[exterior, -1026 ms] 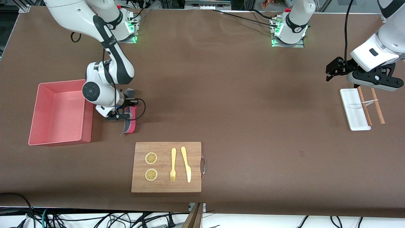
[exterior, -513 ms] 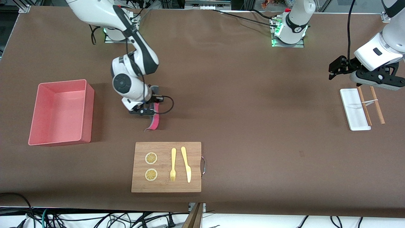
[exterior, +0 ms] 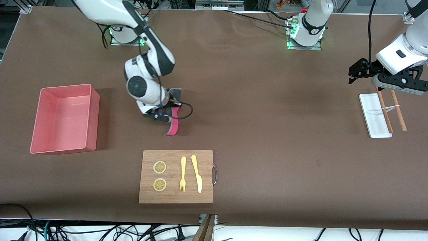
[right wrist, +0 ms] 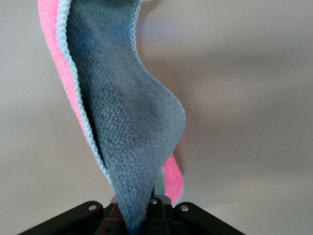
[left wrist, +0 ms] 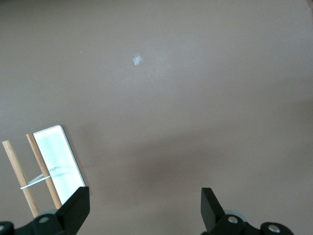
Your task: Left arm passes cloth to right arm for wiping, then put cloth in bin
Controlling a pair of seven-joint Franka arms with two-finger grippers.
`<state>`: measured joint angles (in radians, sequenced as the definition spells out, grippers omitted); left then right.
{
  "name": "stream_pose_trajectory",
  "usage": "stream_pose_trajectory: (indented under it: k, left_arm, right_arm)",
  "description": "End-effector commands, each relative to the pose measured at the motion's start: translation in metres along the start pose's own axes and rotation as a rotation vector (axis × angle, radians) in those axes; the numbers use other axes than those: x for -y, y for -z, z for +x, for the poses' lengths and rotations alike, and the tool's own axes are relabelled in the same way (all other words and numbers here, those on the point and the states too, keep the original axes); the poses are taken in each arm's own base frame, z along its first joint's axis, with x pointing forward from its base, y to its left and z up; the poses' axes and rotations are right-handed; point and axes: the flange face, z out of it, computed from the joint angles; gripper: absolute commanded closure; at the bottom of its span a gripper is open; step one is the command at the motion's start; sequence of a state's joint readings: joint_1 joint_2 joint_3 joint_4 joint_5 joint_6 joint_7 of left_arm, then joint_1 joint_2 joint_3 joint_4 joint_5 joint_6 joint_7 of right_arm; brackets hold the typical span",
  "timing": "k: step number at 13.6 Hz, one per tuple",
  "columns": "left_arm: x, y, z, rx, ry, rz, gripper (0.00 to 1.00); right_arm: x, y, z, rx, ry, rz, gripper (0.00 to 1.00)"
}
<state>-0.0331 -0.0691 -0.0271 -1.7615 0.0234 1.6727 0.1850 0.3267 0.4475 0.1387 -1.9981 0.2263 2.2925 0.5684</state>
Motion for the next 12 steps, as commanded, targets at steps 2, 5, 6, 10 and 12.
stream_pose_trajectory:
  k: [2, 5, 6, 10, 12]
  left_arm:
    - [0.001, 0.004, -0.006, 0.004, -0.023, 0.017, 0.00]
    - [0.001, 0.003, -0.005, 0.002, -0.023, 0.017, 0.00]
    - [0.001, 0.004, -0.004, -0.001, -0.023, 0.018, 0.00]
    - [0.001, 0.003, -0.005, 0.002, -0.023, 0.019, 0.00]
    - [0.001, 0.003, -0.005, 0.002, -0.023, 0.019, 0.00]
  right_arm:
    - [-0.072, -0.003, 0.038, 0.075, 0.022, 0.010, 1.00]
    - [-0.147, 0.007, 0.069, 0.134, 0.144, 0.029, 1.00]
    - [-0.174, 0.012, 0.079, 0.138, 0.193, 0.041, 1.00]
    - [-0.258, 0.026, 0.105, 0.130, 0.329, 0.053, 1.00]
    - [-0.283, 0.042, 0.112, 0.099, 0.386, 0.055, 1.00]
